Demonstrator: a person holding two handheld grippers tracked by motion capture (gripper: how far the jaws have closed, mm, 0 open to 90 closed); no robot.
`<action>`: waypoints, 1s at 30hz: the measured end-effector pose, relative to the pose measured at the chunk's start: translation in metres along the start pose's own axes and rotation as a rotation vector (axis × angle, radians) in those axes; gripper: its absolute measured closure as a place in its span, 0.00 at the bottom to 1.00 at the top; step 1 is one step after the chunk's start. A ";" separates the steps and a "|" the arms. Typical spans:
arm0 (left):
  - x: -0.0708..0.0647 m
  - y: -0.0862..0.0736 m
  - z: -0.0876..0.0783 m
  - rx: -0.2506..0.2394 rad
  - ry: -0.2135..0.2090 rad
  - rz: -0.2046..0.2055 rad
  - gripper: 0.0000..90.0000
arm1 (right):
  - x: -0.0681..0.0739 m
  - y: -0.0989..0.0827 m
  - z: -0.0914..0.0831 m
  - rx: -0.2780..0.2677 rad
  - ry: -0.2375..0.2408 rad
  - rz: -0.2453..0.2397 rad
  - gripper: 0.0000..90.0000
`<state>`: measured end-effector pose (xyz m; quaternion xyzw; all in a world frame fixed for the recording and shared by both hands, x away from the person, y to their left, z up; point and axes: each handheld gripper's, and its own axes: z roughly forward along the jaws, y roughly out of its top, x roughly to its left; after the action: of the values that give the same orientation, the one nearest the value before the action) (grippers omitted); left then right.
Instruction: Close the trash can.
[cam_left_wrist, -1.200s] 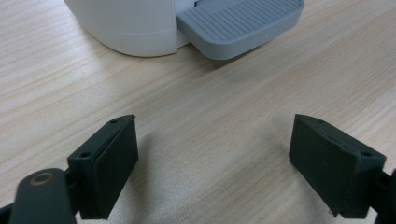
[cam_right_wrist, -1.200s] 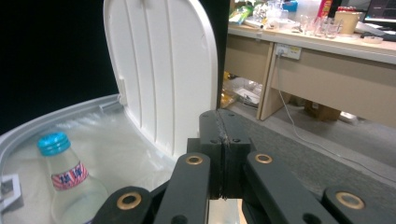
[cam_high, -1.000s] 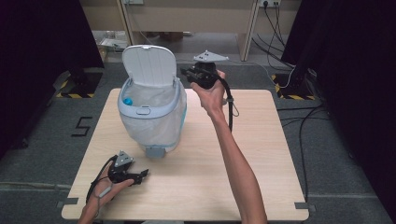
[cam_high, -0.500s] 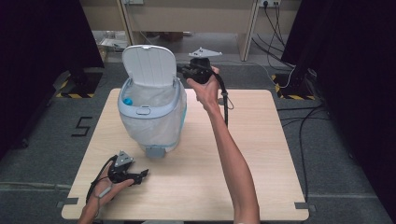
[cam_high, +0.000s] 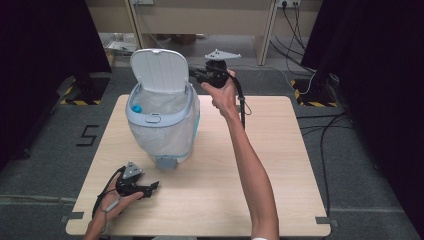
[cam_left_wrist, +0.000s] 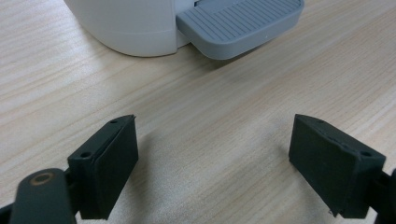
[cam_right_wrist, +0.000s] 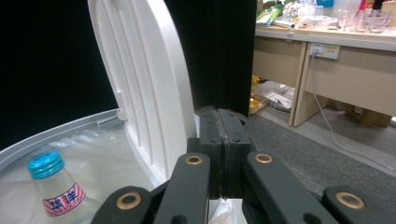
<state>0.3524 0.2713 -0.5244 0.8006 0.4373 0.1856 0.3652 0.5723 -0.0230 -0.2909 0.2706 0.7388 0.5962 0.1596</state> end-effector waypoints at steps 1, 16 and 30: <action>0.000 0.000 0.000 0.000 0.000 0.000 0.16 | 0.000 0.000 0.000 -0.001 0.004 0.000 1.00; 0.000 0.000 0.000 -0.002 0.000 -0.001 0.16 | 0.028 -0.007 -0.016 -0.020 0.090 -0.061 0.99; 0.000 0.000 0.000 -0.001 0.001 -0.001 0.16 | 0.070 -0.018 -0.018 0.055 0.121 -0.125 0.98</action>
<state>0.3523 0.2711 -0.5245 0.7999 0.4379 0.1860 0.3657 0.5022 0.0009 -0.2980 0.1917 0.7785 0.5801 0.1440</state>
